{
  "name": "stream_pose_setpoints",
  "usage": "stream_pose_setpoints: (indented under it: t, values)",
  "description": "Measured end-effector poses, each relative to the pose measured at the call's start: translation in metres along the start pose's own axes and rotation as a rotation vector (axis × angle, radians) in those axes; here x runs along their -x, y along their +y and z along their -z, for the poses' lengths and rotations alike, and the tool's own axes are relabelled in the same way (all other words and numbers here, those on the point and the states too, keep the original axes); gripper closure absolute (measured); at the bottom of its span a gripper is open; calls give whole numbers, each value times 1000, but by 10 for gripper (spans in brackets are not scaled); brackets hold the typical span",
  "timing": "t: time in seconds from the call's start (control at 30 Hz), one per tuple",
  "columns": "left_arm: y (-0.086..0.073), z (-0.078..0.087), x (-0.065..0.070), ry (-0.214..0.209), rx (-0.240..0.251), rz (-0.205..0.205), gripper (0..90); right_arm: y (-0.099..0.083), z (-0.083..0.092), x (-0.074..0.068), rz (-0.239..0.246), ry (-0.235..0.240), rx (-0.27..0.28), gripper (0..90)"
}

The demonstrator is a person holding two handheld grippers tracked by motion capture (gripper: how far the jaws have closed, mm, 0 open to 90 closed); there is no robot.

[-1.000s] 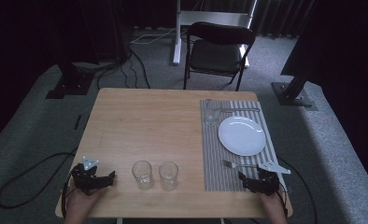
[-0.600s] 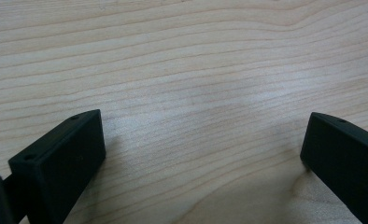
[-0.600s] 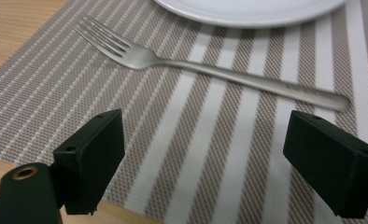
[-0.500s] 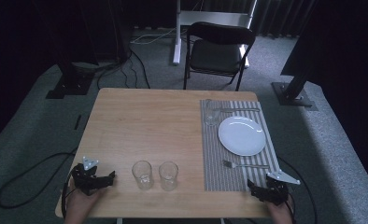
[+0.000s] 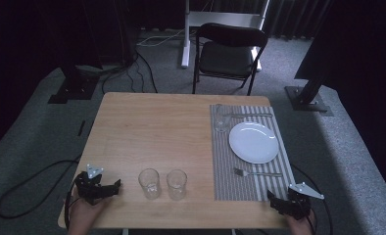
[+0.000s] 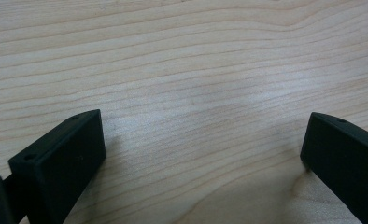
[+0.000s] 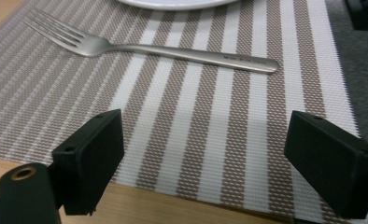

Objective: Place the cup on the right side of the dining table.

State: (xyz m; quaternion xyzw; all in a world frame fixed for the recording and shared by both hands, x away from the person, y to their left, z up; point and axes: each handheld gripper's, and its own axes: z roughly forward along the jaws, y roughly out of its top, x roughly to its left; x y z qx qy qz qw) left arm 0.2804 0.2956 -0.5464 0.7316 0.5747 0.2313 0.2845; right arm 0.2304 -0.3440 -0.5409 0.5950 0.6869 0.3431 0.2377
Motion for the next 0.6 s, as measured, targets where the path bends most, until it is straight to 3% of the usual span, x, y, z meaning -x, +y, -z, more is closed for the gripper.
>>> stream_pose_setpoints:
  t: [0.43,0.6]
  values:
    - [-1,1,4,8,-1,6,3,-3,0,0,-15,-17,-13,119]
    - [-1,1,4,8,-1,6,3,-4,-1,1,-23,-1,-14,119]
